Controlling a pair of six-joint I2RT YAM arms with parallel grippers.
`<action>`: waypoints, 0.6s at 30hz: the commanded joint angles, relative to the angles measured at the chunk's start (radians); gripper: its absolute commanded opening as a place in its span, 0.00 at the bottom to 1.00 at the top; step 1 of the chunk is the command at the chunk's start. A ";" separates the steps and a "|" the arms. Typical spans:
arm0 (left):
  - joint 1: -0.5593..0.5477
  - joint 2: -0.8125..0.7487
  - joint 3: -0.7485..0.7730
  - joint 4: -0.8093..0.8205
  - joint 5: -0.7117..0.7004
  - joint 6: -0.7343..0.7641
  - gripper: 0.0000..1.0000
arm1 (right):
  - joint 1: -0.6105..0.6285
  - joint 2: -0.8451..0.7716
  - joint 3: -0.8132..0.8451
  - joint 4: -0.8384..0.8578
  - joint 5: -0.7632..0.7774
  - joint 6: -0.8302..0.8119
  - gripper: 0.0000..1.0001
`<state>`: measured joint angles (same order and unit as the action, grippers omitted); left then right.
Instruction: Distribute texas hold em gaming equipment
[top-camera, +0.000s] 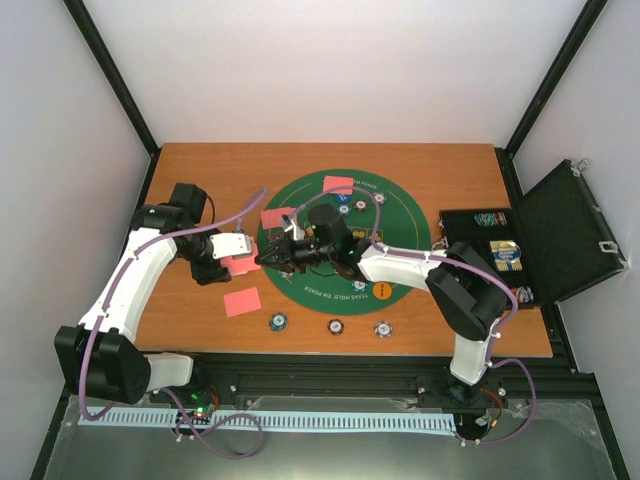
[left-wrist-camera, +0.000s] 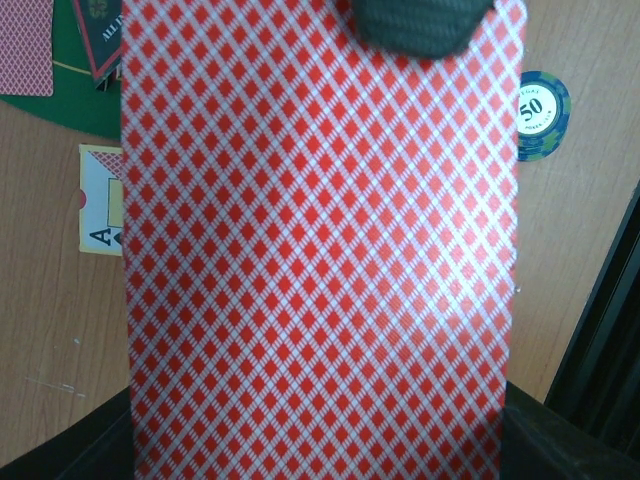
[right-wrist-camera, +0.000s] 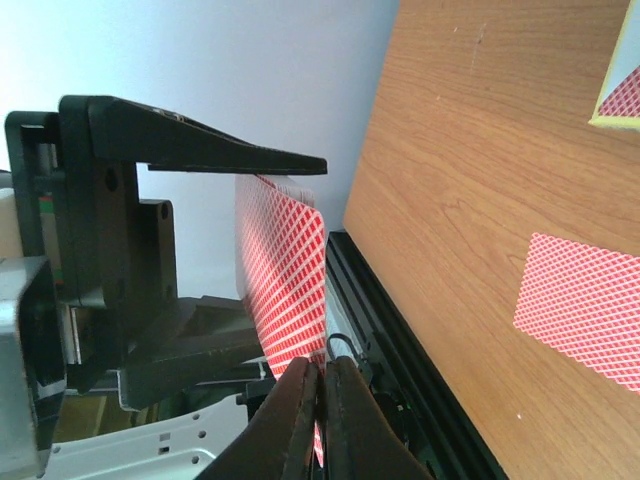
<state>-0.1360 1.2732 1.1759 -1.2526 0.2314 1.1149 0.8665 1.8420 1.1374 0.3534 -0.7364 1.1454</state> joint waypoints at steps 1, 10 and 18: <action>-0.003 -0.011 0.007 0.014 0.006 0.020 0.10 | -0.017 -0.045 -0.022 -0.018 0.010 -0.016 0.05; -0.003 -0.009 0.008 0.013 0.004 0.019 0.10 | -0.017 -0.036 -0.032 0.063 -0.020 0.032 0.47; -0.003 -0.008 0.010 0.015 0.005 0.021 0.10 | -0.011 0.000 0.008 0.057 -0.025 0.037 0.50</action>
<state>-0.1360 1.2732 1.1744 -1.2491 0.2302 1.1156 0.8532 1.8202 1.1069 0.3923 -0.7528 1.1755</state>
